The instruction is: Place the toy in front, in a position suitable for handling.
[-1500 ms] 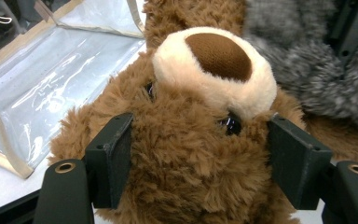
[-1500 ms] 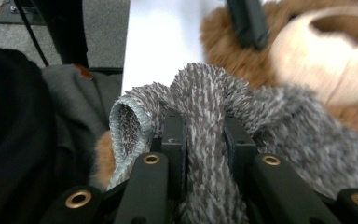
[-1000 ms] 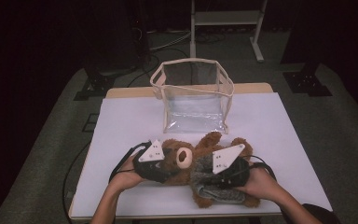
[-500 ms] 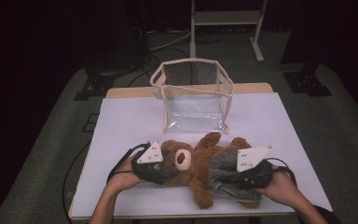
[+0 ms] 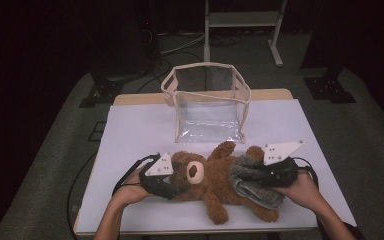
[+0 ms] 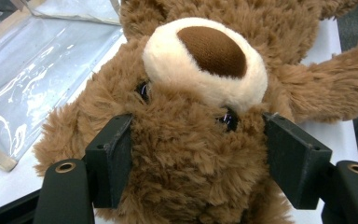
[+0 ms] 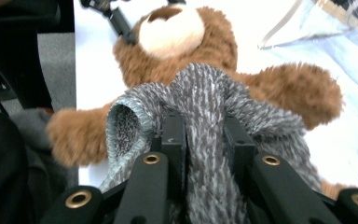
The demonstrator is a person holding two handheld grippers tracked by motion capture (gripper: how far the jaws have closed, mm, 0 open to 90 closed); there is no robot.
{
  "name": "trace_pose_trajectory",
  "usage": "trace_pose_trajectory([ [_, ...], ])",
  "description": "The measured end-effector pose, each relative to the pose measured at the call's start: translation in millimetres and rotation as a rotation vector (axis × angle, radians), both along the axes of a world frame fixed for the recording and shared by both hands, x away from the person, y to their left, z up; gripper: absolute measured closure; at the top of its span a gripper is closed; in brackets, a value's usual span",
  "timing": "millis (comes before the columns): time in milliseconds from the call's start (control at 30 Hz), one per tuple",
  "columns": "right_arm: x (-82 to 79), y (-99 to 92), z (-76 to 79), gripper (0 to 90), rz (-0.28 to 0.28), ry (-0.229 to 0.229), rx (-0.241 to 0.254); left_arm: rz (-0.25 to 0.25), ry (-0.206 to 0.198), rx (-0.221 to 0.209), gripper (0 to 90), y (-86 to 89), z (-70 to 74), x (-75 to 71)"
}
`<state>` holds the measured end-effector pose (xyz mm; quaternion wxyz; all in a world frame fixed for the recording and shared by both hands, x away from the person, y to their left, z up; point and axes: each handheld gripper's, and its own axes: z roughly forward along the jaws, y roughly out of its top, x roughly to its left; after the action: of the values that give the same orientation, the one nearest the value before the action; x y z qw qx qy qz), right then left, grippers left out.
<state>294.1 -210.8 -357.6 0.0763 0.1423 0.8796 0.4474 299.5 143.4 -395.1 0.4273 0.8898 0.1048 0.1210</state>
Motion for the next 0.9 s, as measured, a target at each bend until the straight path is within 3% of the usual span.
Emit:
trace_pose_trajectory([
  [133, 7.2, 5.1, -4.1, 73.8, 0.010, 0.021, 0.015, -0.010, -0.002, 0.006, 29.6, 2.6, 0.8, -0.8],
  [300, 1.8, 3.2, -11.0, 73.8, 0.021, 0.041, 0.033, -0.028, -0.028, 0.020, 27.2, 2.9, 7.8, -0.6],
  [433, -3.2, 4.2, -14.2, 73.6, 0.035, 0.041, 0.041, -0.083, -0.046, -0.026, 25.9, -7.6, 18.1, 0.7],
  [533, -4.9, 5.4, -14.1, 73.6, 0.034, 0.035, 0.039, -0.115, -0.036, -0.021, 25.8, -18.5, 18.3, 4.7],
  [567, -5.1, 4.9, -14.3, 73.6, 0.033, 0.035, 0.042, -0.121, -0.030, 0.000, 26.2, -22.2, 16.1, 6.1],
  [633, -4.8, 1.8, -14.4, 73.6, 0.029, 0.036, 0.053, -0.118, -0.050, 0.032, 26.5, -26.4, 10.8, 6.1],
  [700, -4.4, -4.0, -14.0, 73.6, 0.016, 0.037, 0.067, -0.102, -0.039, 0.010, 26.6, -25.6, 9.1, 5.9],
  [900, -2.0, -28.6, -18.9, 73.6, -0.045, 0.057, 0.086, -0.110, -0.039, 0.003, 28.7, -20.9, 8.8, 1.4],
])
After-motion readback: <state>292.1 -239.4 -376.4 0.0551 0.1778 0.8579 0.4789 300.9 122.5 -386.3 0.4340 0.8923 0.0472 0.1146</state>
